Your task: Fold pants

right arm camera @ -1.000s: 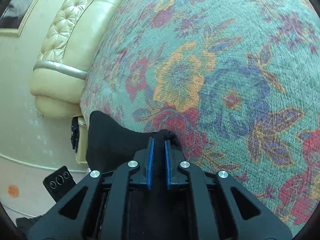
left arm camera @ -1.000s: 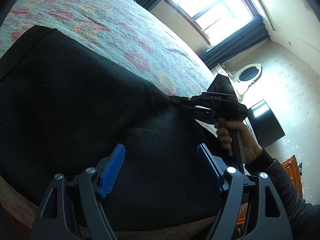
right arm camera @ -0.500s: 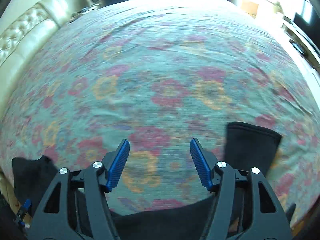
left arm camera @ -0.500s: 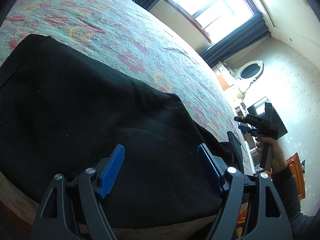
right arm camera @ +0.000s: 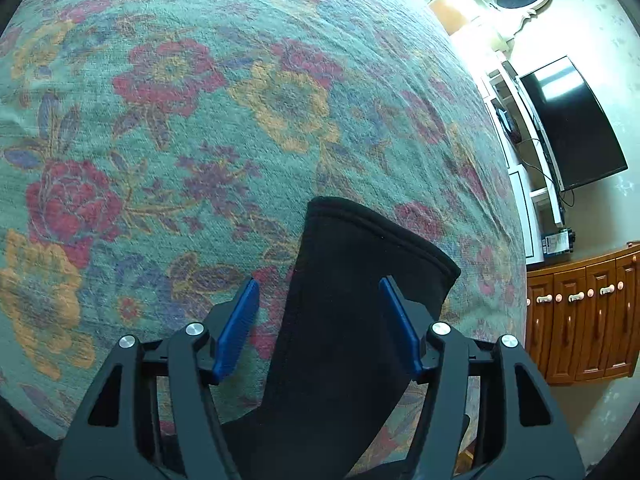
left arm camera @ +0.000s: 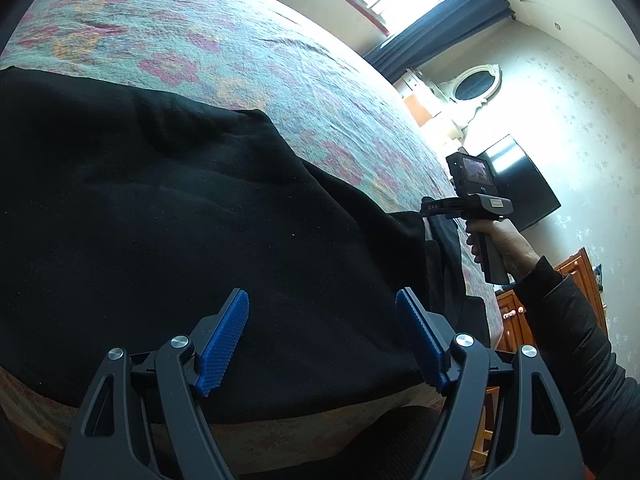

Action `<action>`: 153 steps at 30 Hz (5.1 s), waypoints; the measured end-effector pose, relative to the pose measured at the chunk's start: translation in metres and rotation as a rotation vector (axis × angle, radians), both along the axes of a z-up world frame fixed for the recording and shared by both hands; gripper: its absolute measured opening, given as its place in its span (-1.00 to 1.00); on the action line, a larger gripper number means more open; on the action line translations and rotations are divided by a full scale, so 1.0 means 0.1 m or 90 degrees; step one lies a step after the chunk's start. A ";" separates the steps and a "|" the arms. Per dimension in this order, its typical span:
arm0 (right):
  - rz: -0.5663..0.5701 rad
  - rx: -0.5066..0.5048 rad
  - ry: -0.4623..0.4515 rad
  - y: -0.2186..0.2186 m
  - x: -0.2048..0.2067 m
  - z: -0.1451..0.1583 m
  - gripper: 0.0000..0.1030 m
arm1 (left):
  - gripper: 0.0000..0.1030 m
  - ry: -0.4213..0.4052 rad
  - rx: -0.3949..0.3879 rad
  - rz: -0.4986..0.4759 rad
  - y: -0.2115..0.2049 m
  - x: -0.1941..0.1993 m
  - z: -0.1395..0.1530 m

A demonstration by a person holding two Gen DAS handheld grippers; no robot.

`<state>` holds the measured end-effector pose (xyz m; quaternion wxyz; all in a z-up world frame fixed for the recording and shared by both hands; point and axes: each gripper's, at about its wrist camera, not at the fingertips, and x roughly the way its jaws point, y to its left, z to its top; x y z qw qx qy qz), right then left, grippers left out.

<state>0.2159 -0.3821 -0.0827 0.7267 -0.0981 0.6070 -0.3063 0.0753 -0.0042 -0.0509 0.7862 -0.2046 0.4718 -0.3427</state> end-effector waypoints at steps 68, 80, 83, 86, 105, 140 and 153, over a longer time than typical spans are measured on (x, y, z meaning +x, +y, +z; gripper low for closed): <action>-0.190 0.443 -0.624 -1.29 -3.71 0.87 -0.81 | -0.74 0.285 -0.233 0.092 -1.52 -0.59 -0.44; -0.278 0.513 -0.612 -1.29 -4.31 0.29 -0.81 | -0.72 0.314 -0.162 0.066 -1.52 -0.78 -0.61; -0.321 0.532 -0.581 -1.32 -4.38 0.04 -0.68 | -0.55 0.309 -0.155 0.059 -1.56 -0.80 -0.58; -0.362 0.534 -0.566 -1.36 -4.52 -0.10 -0.41 | -0.44 0.300 -0.151 0.033 -1.63 -0.84 -0.52; -0.278 0.586 -0.515 -2.26 -3.55 0.14 0.19 | -0.16 0.125 -0.080 -0.004 -1.64 -0.53 -0.08; -0.108 0.756 -0.423 -2.48 -3.94 -0.09 0.77 | 0.53 0.145 -0.087 -0.038 -1.53 -0.36 -0.17; -0.076 0.868 -0.439 -2.47 -3.98 -0.12 0.77 | 0.71 0.118 -0.019 -0.091 -1.53 -0.17 -0.18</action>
